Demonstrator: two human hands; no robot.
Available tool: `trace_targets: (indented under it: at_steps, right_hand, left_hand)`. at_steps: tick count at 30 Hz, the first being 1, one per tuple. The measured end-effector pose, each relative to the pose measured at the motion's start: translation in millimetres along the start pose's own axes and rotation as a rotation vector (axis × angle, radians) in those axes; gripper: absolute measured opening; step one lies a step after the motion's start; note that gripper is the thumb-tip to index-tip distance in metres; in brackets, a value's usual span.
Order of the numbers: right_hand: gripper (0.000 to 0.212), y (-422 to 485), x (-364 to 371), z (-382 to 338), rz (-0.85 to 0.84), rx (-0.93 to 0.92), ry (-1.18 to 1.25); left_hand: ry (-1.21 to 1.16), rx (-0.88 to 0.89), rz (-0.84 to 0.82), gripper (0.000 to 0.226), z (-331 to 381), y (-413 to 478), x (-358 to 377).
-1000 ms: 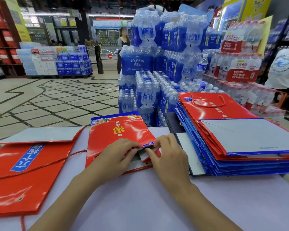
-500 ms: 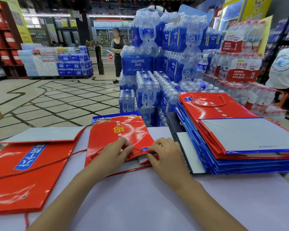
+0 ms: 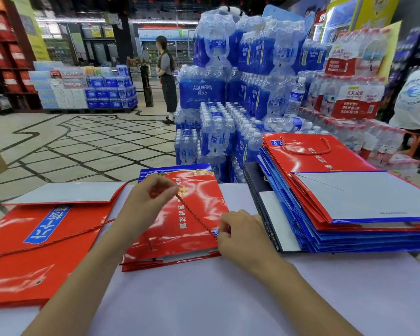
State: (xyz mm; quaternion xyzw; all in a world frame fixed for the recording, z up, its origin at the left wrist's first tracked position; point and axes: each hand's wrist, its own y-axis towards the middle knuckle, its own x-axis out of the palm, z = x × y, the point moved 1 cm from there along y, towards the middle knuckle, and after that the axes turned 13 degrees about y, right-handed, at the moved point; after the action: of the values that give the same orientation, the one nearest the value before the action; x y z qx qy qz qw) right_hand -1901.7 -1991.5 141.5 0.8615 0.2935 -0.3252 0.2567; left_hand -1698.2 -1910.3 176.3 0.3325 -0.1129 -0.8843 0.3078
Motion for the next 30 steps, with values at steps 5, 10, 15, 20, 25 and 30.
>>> trace_targets:
  at_steps: [5,10,15,20,25,30]
  right_hand:
    - [0.045,1,2,-4,0.001,0.05,-0.118]
    - [0.043,3,4,1,0.009,0.068,-0.146]
    - [0.043,-1,6,-2,0.098,0.177,-0.244]
    - [0.048,-2,6,-8,0.151,0.279,-0.105]
    - [0.07,18,-2,-8,0.113,0.546,0.367]
    - [0.049,35,-5,-8,0.04,0.692,0.679]
  left_hand:
    - [-0.359,-0.182,0.094,0.012,-6,5,-5]
    - [0.139,-0.086,-0.035,0.02,-34,6,11]
    - [0.829,0.011,-0.125,0.019,-62,2,32]
    - [0.801,-0.048,-0.001,0.022,-61,1,35]
    - [0.783,-0.059,0.019,0.023,-58,-1,34]
    - [0.738,-0.077,0.056,0.021,-46,-8,28]
